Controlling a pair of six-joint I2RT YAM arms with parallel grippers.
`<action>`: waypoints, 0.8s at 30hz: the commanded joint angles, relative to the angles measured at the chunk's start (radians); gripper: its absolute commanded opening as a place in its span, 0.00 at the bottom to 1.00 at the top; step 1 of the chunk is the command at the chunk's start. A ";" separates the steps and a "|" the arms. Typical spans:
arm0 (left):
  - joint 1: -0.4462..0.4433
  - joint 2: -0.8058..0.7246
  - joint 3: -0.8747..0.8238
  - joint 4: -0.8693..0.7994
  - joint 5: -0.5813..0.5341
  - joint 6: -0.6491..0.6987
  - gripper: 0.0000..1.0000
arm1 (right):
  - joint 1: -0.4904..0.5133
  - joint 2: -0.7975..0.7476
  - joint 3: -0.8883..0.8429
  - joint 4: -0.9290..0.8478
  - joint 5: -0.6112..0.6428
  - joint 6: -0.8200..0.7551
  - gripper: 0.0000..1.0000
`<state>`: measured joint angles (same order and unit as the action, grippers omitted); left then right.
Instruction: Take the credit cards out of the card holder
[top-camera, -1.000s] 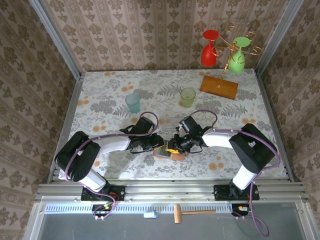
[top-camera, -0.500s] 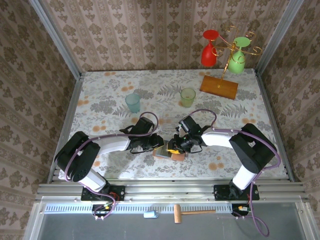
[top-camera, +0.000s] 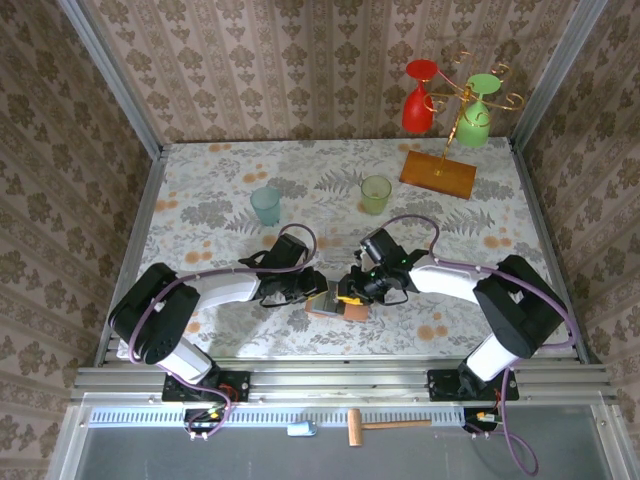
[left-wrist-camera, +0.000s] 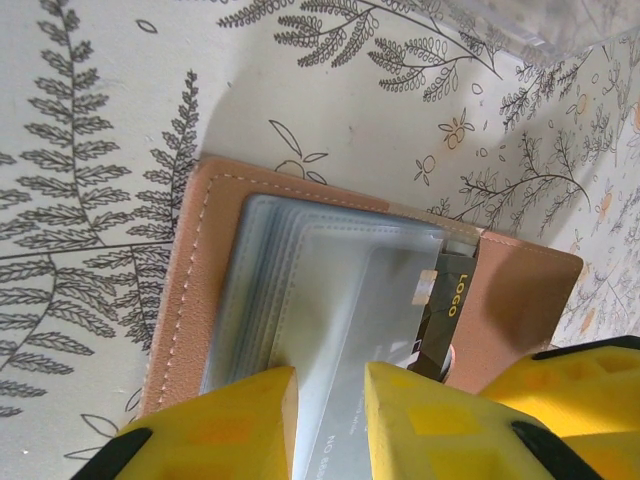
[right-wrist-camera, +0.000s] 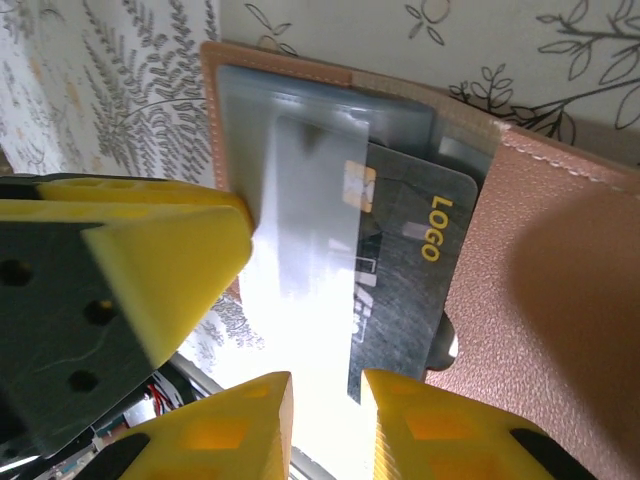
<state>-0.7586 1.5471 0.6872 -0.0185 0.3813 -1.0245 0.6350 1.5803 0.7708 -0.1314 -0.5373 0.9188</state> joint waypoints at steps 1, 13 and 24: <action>-0.008 -0.030 -0.017 -0.042 0.001 -0.001 0.25 | -0.013 -0.034 -0.003 -0.032 0.025 -0.011 0.24; -0.013 -0.059 0.000 -0.060 -0.010 -0.002 0.26 | -0.026 -0.041 -0.092 0.101 0.033 -0.024 0.26; -0.015 -0.035 0.038 -0.048 0.008 0.012 0.25 | -0.038 -0.022 -0.129 0.148 0.035 -0.009 0.25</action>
<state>-0.7670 1.5116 0.6960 -0.0597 0.3805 -1.0245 0.6044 1.5612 0.6605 -0.0105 -0.5262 0.9127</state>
